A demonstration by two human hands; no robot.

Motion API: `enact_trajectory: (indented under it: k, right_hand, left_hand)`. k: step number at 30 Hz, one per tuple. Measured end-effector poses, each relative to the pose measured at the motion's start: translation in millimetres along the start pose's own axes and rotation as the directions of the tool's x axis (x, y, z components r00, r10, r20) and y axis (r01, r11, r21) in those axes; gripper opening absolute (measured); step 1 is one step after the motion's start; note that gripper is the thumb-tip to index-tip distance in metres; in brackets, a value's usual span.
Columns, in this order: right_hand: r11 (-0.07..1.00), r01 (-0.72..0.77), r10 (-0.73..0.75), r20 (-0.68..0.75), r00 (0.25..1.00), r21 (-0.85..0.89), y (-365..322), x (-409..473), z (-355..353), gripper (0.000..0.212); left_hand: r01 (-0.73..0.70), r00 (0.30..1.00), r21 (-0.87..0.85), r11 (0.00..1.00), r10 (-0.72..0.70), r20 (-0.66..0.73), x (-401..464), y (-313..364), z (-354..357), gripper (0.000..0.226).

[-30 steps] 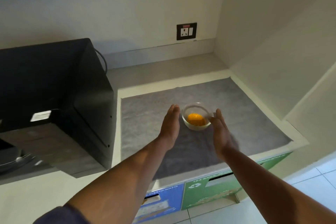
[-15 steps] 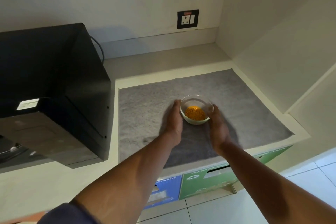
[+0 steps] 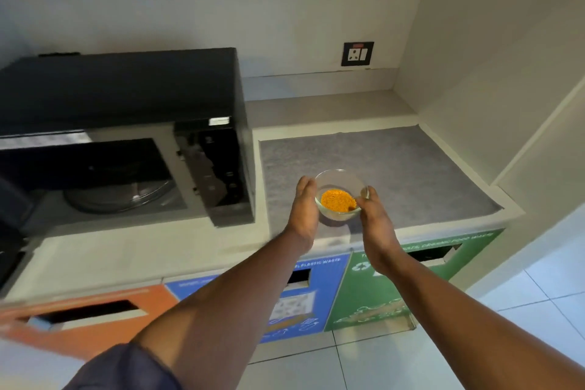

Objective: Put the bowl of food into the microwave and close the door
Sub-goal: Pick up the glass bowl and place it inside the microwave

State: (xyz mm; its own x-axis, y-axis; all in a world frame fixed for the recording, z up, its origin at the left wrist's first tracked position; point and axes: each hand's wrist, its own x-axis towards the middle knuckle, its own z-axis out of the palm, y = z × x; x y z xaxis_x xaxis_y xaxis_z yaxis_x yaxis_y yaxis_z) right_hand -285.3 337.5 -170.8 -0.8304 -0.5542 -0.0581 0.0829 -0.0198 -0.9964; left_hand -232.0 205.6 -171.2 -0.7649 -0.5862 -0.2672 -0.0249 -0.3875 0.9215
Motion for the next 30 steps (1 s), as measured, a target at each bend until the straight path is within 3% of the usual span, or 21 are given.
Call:
enact_trajectory:
  k: [2,5,8,10,13,20,25,30]
  right_hand:
    - [1.0,-0.009,0.009,0.005,1.0,-0.016,-4.6,-32.0,29.0,0.037]
    - [0.999,-0.026,0.027,0.05,0.998,-0.028,-13.8,-76.1,76.7,0.044]
    - [0.999,-0.031,0.032,0.095,0.995,-0.016,-17.5,-106.0,116.4,0.023]
    - [0.999,-0.038,0.041,0.133,0.99,-0.023,-17.8,-135.3,160.7,0.029]
    - [0.998,-0.039,0.048,0.199,0.979,-0.052,-21.5,-162.3,212.6,0.045]
    - [0.996,-0.039,0.064,0.314,0.947,-0.086,-33.2,-170.4,309.9,0.034]
    - [0.996,-0.05,0.076,0.371,0.926,-0.079,-25.5,-133.5,349.9,0.051]
    - [0.998,-0.054,0.033,0.379,0.925,0.045,-16.4,-70.3,377.9,0.036]
  left_hand:
    - [-0.003,1.0,0.033,0.999,0.004,-0.019,-37.3,9.7,-29.9,0.011]
    - [-0.009,0.998,0.006,1.0,0.01,-0.057,-82.0,22.6,-80.0,0.017]
    - [-0.017,0.992,0.03,0.999,0.02,-0.123,-113.4,34.6,-121.6,0.014]
    - [-0.033,0.986,0.048,0.998,0.04,-0.16,-143.8,46.5,-168.0,0.015]
    - [-0.041,0.976,0.064,0.997,0.054,-0.21,-174.9,61.3,-220.4,0.02]
    - [-0.129,0.945,-0.005,0.992,0.121,-0.304,-200.8,103.4,-306.7,0.047]
    - [-0.138,0.925,-0.039,0.99,0.115,-0.363,-166.6,110.6,-343.3,0.064]
    - [-0.239,0.911,-0.094,0.966,0.19,-0.365,-113.6,124.1,-366.1,0.016]
